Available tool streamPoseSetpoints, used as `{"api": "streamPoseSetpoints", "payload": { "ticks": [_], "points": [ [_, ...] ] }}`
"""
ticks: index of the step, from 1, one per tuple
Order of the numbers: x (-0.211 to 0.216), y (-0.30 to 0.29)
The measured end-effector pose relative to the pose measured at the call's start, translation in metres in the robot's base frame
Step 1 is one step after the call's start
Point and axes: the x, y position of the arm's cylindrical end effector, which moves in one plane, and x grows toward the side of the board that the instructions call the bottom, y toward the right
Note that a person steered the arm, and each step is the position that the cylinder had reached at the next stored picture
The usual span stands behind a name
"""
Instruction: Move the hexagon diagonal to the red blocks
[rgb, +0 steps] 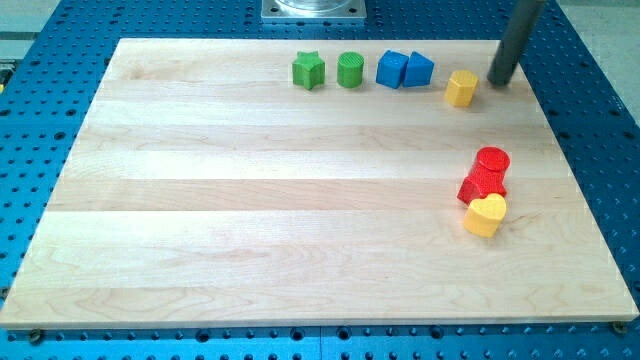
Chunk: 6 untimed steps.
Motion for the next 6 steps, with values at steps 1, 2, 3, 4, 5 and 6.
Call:
{"api": "streamPoseSetpoints", "payload": {
  "ticks": [1, 2, 3, 4, 5, 6],
  "points": [
    [0.018, -0.065],
    [0.077, -0.09],
    [0.11, -0.091],
    [0.113, -0.088],
    [0.107, -0.034],
    [0.106, 0.013]
  ]
}}
